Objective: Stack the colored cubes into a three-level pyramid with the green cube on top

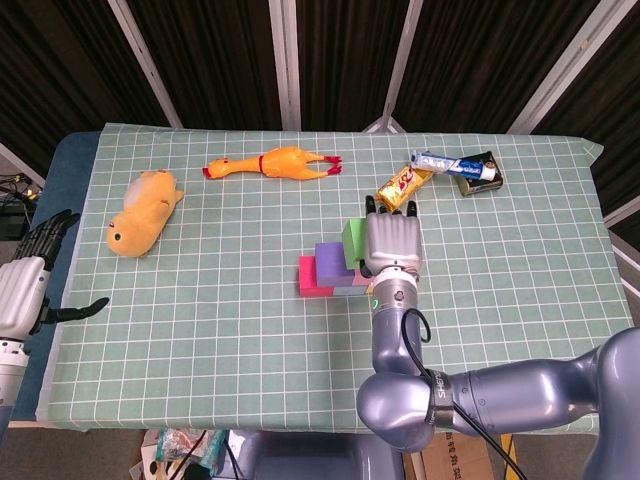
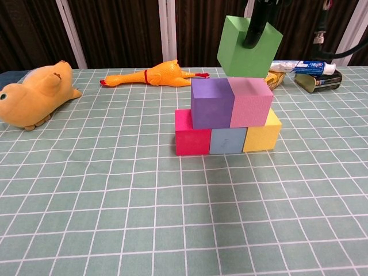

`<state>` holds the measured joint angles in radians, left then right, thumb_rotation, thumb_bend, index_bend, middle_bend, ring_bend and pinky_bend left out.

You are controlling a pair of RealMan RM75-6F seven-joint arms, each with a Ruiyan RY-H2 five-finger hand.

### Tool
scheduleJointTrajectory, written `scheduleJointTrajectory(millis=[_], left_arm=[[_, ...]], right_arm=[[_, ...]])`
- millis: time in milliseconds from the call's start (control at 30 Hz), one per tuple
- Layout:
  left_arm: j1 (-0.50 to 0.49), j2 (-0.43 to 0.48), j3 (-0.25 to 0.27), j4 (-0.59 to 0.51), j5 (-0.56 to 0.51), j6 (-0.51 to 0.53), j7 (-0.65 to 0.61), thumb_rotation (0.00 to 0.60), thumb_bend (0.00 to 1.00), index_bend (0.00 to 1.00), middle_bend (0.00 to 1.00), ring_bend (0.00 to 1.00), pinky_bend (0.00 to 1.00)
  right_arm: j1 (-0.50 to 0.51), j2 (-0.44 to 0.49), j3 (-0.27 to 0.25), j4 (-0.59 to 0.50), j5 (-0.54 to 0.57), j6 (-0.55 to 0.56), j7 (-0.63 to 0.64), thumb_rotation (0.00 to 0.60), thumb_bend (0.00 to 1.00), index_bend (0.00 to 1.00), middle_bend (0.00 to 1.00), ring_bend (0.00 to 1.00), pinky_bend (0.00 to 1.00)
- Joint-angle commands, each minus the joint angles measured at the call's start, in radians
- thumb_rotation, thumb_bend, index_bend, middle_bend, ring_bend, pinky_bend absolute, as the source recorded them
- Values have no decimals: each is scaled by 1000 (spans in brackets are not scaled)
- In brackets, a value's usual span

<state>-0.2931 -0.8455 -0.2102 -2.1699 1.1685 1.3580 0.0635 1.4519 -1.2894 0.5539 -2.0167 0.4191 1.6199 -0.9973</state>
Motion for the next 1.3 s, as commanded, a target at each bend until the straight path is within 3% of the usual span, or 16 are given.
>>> scheduleJointTrajectory(millis=[33,700,1300], left_arm=[[0,0,0,-1,0,0,0,600,91,0,4,0,51],[-1,1,-4,6,-9,-3,-8,600,91,0,4,0,51],[-1,4,-7,4,-10,-4,-13,600,91,0,4,0,51]], right_arm=[[-5,-8,7,1,-4,6,-6,600,402,0,357,248,0],[-17,-109,27,53,-43,37,-57,600,402,0,357,248,0],[-39,-141,115,77,3,86,-104,600,402,0,358,248,0]])
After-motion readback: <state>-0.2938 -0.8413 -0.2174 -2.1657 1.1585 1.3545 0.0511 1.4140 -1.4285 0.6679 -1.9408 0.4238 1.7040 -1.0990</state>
